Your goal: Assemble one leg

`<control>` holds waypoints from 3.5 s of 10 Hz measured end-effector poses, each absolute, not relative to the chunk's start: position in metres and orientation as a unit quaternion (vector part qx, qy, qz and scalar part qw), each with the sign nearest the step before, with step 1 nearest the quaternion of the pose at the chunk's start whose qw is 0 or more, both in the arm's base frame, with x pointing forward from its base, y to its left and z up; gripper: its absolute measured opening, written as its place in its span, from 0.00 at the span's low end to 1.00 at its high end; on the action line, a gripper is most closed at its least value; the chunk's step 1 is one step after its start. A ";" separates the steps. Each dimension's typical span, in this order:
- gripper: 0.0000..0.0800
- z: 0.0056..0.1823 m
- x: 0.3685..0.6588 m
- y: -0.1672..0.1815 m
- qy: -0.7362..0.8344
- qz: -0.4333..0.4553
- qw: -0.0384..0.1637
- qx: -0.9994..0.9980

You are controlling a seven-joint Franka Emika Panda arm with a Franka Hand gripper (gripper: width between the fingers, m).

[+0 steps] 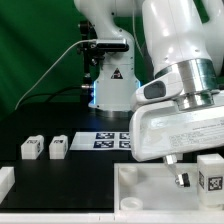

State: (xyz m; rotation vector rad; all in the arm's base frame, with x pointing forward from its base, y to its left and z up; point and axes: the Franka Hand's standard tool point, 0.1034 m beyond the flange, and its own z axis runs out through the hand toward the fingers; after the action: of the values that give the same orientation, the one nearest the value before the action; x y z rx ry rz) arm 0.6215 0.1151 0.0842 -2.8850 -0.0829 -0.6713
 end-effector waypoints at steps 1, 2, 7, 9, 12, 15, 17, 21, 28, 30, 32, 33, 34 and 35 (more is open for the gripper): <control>0.81 0.088 0.624 0.111 -0.025 -0.216 0.089 -0.972; 0.81 0.087 0.628 0.103 -0.021 -0.217 0.087 -0.972; 0.81 0.076 0.615 0.119 -0.035 0.034 0.134 -0.990; 0.81 0.075 0.618 0.122 -0.041 0.077 0.134 -0.987; 0.48 0.074 0.617 0.121 -0.004 0.083 0.130 -0.988; 0.38 0.072 0.617 0.117 0.154 0.102 0.113 -0.976; 0.38 0.071 0.620 0.115 0.294 0.100 0.110 -0.944; 0.38 0.070 0.627 0.125 0.536 0.106 0.127 -0.828; 0.81 0.075 0.624 0.121 0.386 0.096 0.101 -0.912; 0.81 0.078 0.625 0.123 0.304 0.082 0.104 -0.943; 0.81 0.076 0.627 0.121 0.160 0.056 0.105 -0.980; 0.81 0.071 0.632 0.119 0.073 0.014 0.087 -0.993; 0.81 0.067 0.637 0.113 -0.024 -0.023 0.073 -0.997; 0.81 0.067 0.641 0.109 -0.065 -0.037 0.069 -0.995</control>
Offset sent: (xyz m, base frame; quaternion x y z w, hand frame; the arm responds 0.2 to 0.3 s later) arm 0.0096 -0.0054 -0.0154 -0.0022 -0.2501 -0.0100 0.9682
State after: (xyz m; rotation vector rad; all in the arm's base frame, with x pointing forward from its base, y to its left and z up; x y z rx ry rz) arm 0.6415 0.1086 0.0671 -2.9952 -0.1946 -0.1118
